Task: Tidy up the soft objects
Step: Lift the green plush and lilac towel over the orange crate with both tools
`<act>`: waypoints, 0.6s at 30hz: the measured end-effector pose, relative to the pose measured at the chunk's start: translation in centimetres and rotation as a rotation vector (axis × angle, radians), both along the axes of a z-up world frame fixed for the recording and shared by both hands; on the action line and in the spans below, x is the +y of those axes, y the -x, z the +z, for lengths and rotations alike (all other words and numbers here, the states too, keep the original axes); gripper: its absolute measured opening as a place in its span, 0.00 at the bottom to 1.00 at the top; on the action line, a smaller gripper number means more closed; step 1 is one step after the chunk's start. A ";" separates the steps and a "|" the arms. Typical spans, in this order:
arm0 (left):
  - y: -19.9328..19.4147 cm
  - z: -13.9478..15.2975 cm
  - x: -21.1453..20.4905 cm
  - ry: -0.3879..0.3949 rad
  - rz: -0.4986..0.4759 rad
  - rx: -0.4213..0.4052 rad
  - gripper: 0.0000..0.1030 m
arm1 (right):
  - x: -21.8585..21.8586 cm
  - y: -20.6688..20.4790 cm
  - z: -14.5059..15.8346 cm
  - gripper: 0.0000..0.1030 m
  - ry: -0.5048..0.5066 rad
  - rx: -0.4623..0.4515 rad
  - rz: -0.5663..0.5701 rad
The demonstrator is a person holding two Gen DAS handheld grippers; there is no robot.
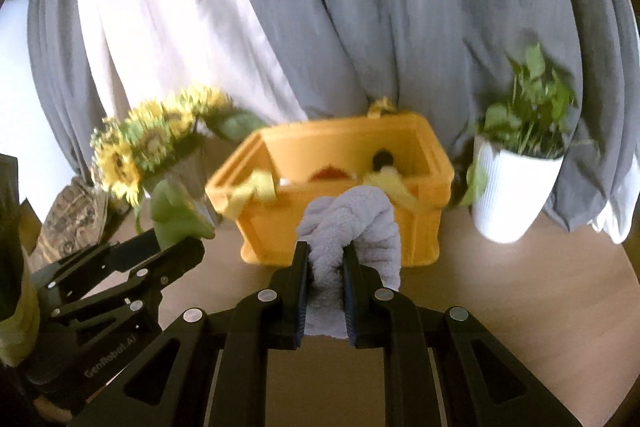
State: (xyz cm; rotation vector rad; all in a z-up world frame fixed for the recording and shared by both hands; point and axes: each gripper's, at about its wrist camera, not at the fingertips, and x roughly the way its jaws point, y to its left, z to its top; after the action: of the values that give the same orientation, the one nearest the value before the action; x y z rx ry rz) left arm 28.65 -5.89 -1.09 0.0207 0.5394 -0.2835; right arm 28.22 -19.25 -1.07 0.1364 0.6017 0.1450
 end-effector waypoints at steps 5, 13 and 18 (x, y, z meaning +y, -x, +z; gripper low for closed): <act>-0.3 1.5 0.2 0.003 0.015 -0.044 0.35 | 0.1 -0.2 1.7 0.16 0.006 -0.064 -0.005; -1.5 3.5 0.5 -0.010 0.043 -0.107 0.35 | 0.1 -1.3 3.4 0.16 0.010 -0.131 -0.005; -2.9 4.5 0.6 -0.019 0.056 -0.136 0.35 | 0.1 -2.4 4.4 0.16 0.017 -0.169 -0.010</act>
State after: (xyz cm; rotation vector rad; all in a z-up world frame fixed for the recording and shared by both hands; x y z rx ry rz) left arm 31.55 -5.33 3.40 0.0428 0.4069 -0.2207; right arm 30.66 -19.16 3.28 0.1099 0.4333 0.1402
